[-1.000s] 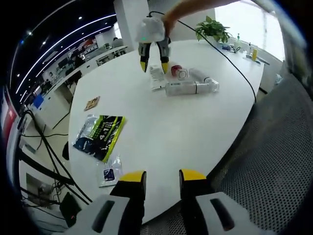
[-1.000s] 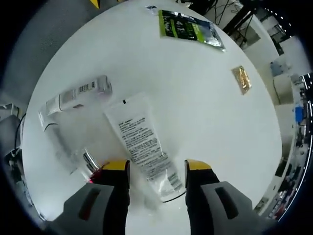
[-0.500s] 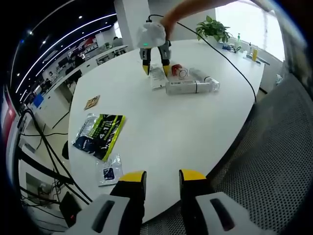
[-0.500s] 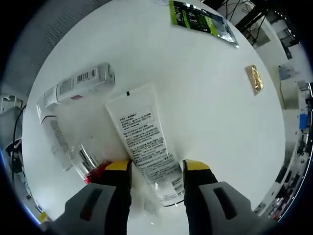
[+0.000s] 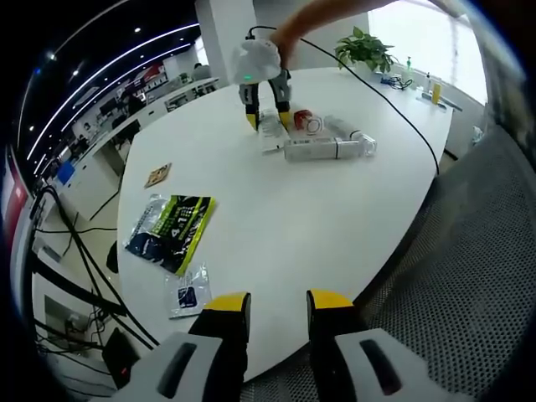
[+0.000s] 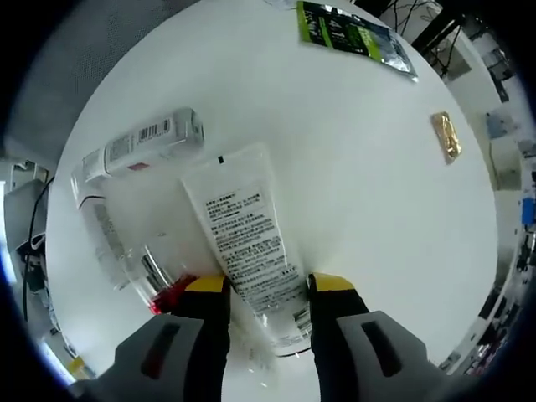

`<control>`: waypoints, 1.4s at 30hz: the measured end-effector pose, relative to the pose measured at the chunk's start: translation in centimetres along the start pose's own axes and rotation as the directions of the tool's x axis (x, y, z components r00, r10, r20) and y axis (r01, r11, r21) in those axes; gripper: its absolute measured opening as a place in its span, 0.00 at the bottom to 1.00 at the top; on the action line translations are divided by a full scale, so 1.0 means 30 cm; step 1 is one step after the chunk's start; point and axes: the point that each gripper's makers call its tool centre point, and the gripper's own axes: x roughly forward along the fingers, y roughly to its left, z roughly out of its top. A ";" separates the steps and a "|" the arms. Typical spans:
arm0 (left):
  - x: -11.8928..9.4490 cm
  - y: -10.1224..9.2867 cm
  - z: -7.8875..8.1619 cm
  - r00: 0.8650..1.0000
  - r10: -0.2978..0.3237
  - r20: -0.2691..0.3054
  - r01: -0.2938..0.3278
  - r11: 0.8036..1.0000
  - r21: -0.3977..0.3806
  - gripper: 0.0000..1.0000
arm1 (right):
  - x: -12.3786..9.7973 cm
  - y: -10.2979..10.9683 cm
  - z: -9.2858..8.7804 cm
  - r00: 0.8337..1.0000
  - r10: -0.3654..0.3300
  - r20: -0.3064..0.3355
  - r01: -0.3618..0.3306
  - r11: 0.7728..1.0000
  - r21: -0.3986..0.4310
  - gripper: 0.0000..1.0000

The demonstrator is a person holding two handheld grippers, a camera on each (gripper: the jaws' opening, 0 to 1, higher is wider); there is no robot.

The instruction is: Arrange the skincare products in the storage area until every visible bottle or jar stands upright without overlapping.

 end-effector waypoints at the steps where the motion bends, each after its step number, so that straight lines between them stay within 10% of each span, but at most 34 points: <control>1: 0.000 -0.001 0.000 1.000 -0.001 -0.001 0.001 1.000 0.001 0.27 | 0.001 0.002 0.000 1.000 0.005 0.001 -0.005 1.000 -0.011 0.36; 8: 0.000 0.002 -0.001 1.000 0.001 0.001 -0.001 1.000 0.000 0.27 | 0.001 0.006 0.008 1.000 0.011 -0.024 -0.012 0.999 -0.039 0.36; 13: 0.000 0.002 -0.001 1.000 0.001 0.000 -0.001 1.000 0.002 0.27 | 0.003 -0.010 0.031 0.997 -0.027 -0.069 0.012 0.976 -0.218 0.43; 27: 0.001 0.003 -0.004 1.000 0.000 -0.003 0.000 1.000 0.003 0.27 | -0.015 -0.005 0.032 0.999 -0.001 -0.052 -0.005 0.993 -0.118 0.27; 42: 0.000 0.005 -0.004 1.000 0.003 -0.004 -0.003 1.000 0.005 0.27 | -0.038 -0.014 0.038 0.988 -0.151 0.013 0.151 0.989 0.002 0.21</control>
